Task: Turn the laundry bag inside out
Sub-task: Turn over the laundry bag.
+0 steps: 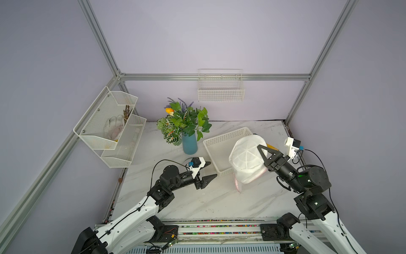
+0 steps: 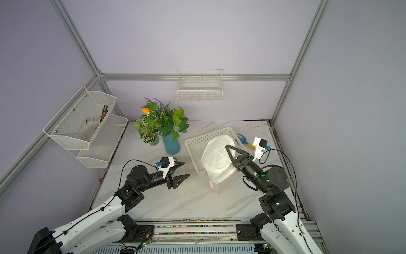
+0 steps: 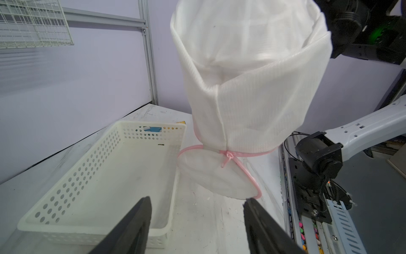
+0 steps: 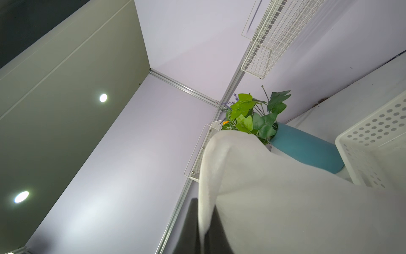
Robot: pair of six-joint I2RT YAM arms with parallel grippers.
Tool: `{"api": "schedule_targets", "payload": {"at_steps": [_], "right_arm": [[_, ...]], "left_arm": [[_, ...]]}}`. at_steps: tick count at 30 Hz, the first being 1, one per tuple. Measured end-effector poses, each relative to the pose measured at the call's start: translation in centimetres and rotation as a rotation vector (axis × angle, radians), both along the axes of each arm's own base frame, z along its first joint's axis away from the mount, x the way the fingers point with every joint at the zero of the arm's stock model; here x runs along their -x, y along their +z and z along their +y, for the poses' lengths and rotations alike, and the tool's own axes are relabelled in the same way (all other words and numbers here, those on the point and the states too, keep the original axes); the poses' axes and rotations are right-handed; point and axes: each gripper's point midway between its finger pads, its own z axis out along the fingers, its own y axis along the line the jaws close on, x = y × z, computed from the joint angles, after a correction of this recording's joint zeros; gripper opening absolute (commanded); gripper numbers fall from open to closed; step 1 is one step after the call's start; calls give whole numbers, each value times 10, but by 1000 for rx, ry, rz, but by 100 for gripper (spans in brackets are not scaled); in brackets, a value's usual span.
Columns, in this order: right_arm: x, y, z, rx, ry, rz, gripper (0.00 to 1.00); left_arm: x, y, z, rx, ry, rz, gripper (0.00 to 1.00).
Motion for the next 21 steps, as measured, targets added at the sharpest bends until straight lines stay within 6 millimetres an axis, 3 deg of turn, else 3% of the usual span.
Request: {"api": "schedule_targets", "payload": {"at_steps": [6, 12, 16, 21], "right_arm": [[-7, 9, -5, -65, -30, 4, 0], [-15, 23, -9, -185, -33, -11, 0], [-20, 22, -10, -251, -29, 13, 0], [-23, 9, -17, -270, -65, 88, 0]], "left_arm": [[22, -3, -31, -37, -107, -43, 80], [11, -19, -61, -86, -57, -36, 82], [-7, -20, -60, -106, 82, -78, 79], [-15, 24, -35, -73, 264, -260, 79]]}}
